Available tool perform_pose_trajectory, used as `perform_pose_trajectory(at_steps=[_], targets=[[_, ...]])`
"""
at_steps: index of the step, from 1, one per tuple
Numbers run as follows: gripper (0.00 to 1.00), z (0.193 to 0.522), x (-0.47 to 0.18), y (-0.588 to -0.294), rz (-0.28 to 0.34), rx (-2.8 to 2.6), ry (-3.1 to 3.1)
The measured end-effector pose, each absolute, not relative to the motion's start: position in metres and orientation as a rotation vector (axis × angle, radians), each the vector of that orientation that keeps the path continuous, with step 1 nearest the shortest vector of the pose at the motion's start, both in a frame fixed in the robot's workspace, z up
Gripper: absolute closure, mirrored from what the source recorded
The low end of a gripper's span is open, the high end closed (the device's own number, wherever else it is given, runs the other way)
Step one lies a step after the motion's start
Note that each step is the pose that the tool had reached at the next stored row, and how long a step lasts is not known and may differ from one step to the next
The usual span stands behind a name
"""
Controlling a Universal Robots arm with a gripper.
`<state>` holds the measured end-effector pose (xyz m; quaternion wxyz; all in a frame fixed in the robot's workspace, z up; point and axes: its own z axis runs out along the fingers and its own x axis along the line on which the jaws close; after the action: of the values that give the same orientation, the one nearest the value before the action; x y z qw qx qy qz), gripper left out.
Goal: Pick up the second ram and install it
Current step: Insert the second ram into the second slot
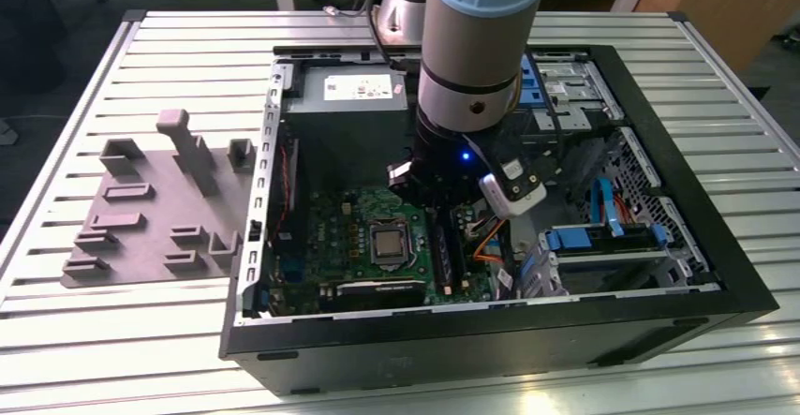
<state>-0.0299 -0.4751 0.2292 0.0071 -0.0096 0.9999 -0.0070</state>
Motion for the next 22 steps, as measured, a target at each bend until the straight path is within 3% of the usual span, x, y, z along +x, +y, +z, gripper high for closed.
perform_pose_trajectory(at_steps=[22], targets=[[0.89, 0.2272, -0.0300, -0.4745, -0.019, -0.022, 3.127]])
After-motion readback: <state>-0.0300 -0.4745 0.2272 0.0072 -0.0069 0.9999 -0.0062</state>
